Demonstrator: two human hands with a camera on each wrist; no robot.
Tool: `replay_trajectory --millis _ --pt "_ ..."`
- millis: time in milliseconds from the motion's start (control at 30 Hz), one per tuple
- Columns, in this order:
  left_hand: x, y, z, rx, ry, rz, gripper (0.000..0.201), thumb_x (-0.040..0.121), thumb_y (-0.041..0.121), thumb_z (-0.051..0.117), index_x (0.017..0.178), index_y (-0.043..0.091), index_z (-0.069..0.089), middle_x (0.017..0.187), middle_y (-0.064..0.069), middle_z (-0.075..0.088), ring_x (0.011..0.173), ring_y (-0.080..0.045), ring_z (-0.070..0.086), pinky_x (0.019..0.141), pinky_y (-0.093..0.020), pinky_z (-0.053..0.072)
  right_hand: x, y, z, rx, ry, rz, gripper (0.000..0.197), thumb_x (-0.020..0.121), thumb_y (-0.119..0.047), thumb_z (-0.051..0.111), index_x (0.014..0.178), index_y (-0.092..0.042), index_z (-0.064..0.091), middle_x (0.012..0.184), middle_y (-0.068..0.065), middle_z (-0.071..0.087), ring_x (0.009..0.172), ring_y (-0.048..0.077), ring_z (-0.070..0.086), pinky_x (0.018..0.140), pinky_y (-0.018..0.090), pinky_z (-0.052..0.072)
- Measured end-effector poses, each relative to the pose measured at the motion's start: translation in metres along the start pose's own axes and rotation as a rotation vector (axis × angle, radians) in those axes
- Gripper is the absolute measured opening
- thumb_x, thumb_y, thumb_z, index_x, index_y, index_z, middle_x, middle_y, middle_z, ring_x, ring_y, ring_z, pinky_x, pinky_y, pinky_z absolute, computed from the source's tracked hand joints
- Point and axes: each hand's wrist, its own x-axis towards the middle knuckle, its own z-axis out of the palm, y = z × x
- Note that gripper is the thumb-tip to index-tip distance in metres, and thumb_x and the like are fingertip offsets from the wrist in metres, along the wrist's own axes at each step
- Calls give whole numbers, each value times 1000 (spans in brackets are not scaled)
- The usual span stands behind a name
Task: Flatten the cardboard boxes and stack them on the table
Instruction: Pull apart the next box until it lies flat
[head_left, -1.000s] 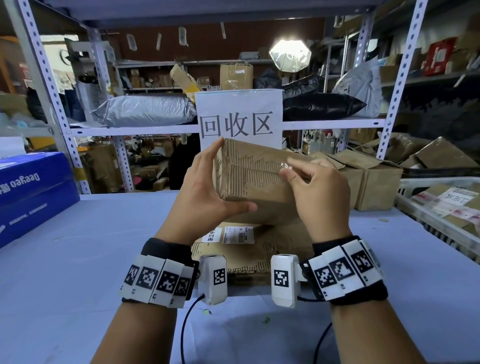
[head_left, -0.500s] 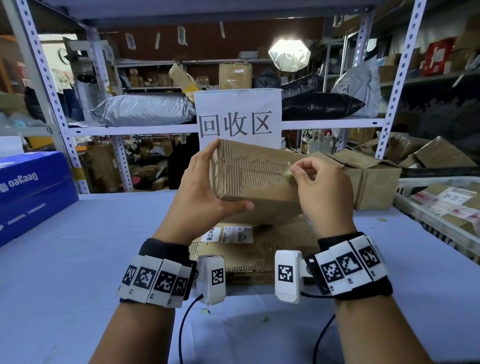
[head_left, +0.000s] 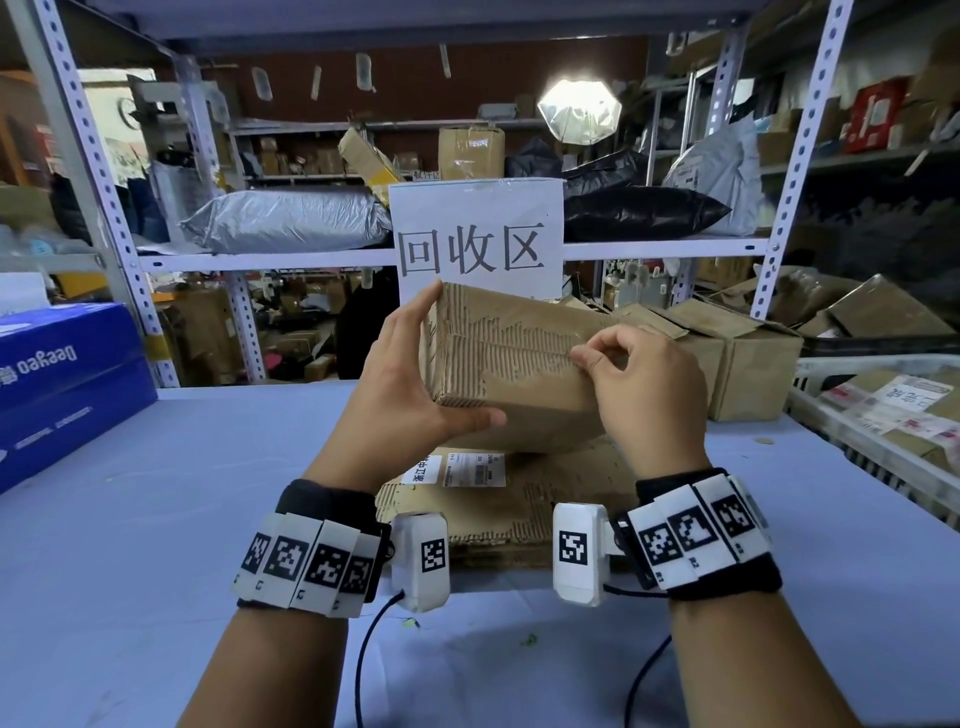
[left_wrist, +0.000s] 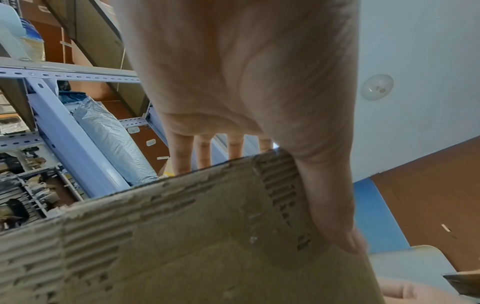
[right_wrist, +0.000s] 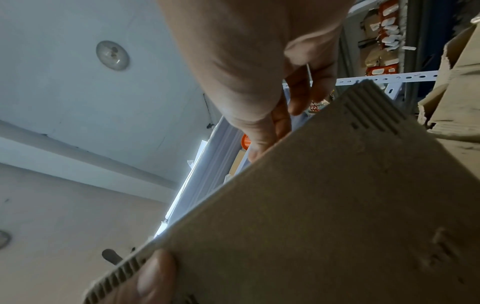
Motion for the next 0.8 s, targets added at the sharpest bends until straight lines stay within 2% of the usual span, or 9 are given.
replay_trajectory --millis 100,167,233,300,400,500,633,733,800 --pt "0 -1 0 -6 -2 -3 125 53 61 89 155 47 20 155 21 32 147 -7 30 121 -50 32 2 3 0 69 24 30 14 91 -35 71 85 -23 75 89 -3 66 84 18 59 65 27 38" --pt "0 -1 0 -7 -2 -4 125 53 61 89 156 46 20 156 20 32 147 -7 30 121 -51 32 4 6 -1 122 3 77 14 92 -33 70 83 -25 75 85 -4 67 76 14 58 61 25 37" --pt "0 -2 -1 -10 -4 -4 125 53 61 89 156 45 20 156 20 32 147 -7 30 121 -51 32 5 8 -1 162 -21 120 16 94 -31 67 80 -28 73 73 -13 65 67 3 56 55 22 35" --pt "1 -2 -1 -21 -6 -9 126 53 60 90 157 44 20 156 19 32 148 -8 30 121 -50 32 6 10 -2 168 -28 155 17 95 -30 65 81 -28 75 71 -19 65 68 -1 56 57 20 38" --pt "1 -2 0 -42 -2 -21 126 53 59 90 157 43 21 157 18 33 148 -8 29 122 -50 31 9 13 -5 178 -26 194 18 94 -33 66 87 -25 79 79 -11 73 74 1 61 65 24 46" --pt "2 -1 2 -51 3 -27 126 52 56 91 157 42 22 156 18 33 147 -8 30 122 -49 31 9 11 -7 143 -20 198 21 95 -36 65 88 -23 80 77 -7 73 73 10 64 68 29 51" --pt "2 -1 3 -35 -1 -27 126 53 56 91 157 43 21 155 20 32 147 -7 30 122 -49 31 5 7 -10 20 -14 203 29 95 -39 63 77 -21 76 62 -5 66 60 14 59 55 28 44" --pt "2 -1 5 -28 6 -27 125 53 57 90 156 46 21 155 21 32 147 -7 30 121 -49 32 5 3 -13 -72 -18 202 36 95 -42 61 74 -17 75 63 -1 67 57 15 57 56 27 45" --pt "3 0 7 -27 14 -26 124 53 57 89 155 47 21 155 22 32 146 -6 30 121 -49 33 6 1 -14 -98 -25 209 39 95 -44 60 73 -16 75 63 -1 67 56 12 55 53 24 40"
